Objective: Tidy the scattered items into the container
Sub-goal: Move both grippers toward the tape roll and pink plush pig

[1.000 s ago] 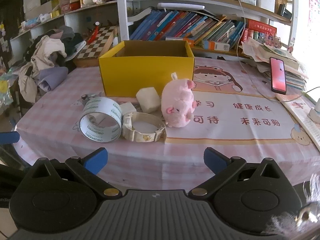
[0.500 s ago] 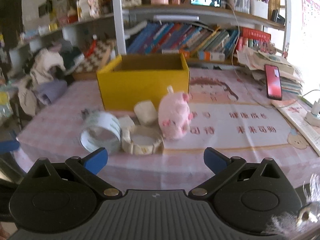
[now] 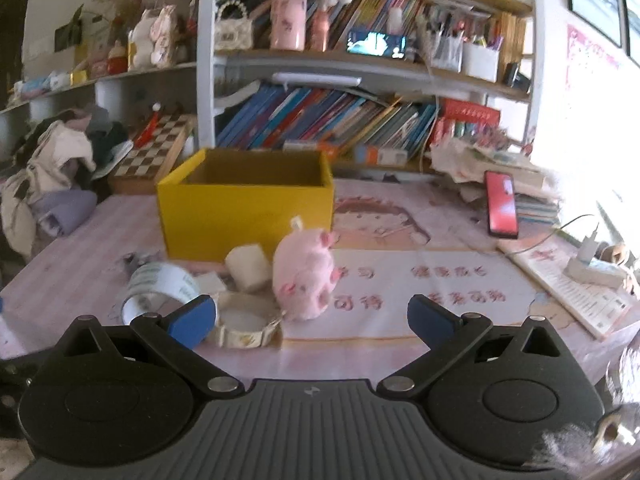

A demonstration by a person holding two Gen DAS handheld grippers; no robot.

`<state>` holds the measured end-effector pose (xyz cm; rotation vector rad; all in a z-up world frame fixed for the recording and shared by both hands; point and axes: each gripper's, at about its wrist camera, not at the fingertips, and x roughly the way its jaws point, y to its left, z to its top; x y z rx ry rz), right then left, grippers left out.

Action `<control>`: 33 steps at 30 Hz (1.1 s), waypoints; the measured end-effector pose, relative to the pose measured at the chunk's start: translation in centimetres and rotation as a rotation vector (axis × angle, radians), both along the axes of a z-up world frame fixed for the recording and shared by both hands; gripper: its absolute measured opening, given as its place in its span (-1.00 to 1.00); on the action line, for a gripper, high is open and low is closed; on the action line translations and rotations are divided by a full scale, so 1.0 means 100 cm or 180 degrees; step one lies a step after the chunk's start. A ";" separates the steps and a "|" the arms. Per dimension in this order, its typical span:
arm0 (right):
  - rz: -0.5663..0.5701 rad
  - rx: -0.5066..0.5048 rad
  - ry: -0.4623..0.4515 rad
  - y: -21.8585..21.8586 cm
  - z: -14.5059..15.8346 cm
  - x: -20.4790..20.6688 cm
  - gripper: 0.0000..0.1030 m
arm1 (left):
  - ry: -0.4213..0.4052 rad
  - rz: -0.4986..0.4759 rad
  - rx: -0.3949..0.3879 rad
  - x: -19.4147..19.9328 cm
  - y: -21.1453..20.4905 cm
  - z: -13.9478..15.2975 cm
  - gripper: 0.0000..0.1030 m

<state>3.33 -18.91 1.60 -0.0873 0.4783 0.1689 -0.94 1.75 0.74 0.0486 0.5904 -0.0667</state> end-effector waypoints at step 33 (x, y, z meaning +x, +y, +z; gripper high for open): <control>0.0376 0.0213 0.0600 0.009 -0.004 -0.002 1.00 | 0.0429 0.0038 0.0060 0.011 -0.011 -0.007 1.00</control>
